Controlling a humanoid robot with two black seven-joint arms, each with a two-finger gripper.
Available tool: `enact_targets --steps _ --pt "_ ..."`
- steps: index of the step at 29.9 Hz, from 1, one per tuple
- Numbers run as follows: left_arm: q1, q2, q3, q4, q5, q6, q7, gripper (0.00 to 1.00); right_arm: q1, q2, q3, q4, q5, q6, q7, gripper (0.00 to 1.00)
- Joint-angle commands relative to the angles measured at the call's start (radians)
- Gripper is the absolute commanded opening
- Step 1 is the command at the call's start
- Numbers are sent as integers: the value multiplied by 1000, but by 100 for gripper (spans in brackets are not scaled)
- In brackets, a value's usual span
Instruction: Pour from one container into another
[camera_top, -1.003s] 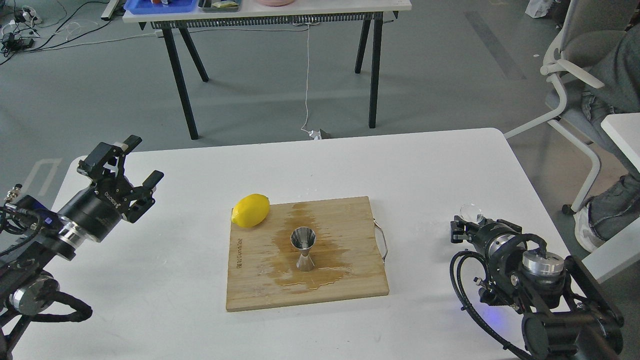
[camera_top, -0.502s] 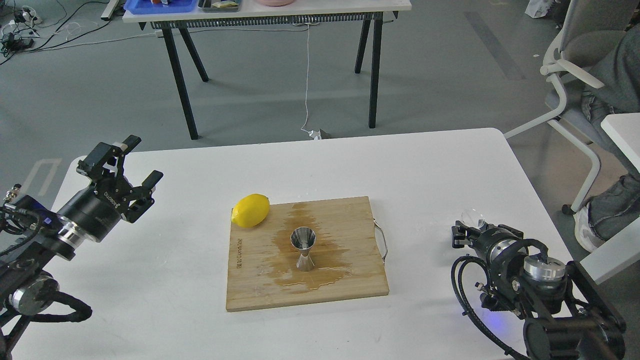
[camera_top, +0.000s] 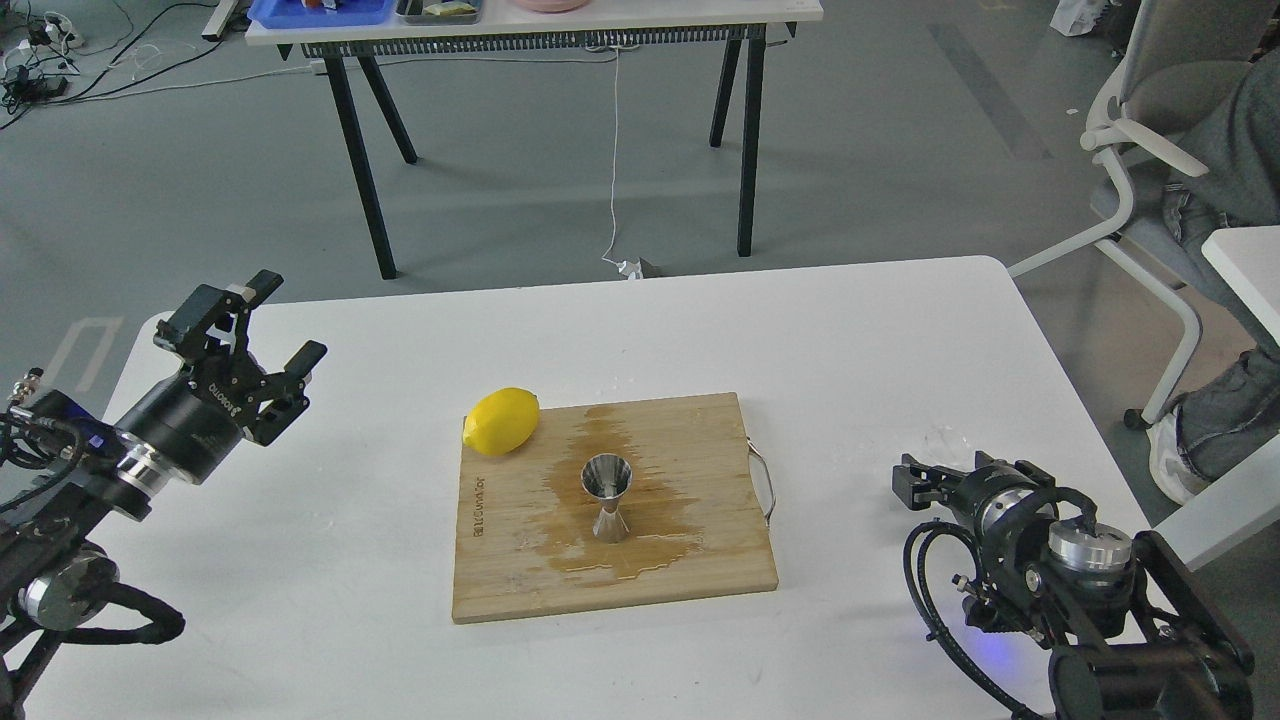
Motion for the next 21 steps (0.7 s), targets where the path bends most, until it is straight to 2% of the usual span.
enact_targets --steps 1,10,14,18,21 --pt "0 0 0 0 0 0 0 99 0 0 2 17 -1 0 0 96" --pt "0 1 0 0 0 0 0 99 15 -3 0 37 -3 3 0 98" --pt "-5 3 0 0 -1 -6 0 99 62 -37 -3 78 -24 35 6 98" --pt "-8 6 0 -1 -1 -14 0 99 167 -127 -38 70 -70 129 -5 98" --pt "-8 9 -2 -1 -1 -15 0 99 230 -206 -98 61 -122 248 -56 98"
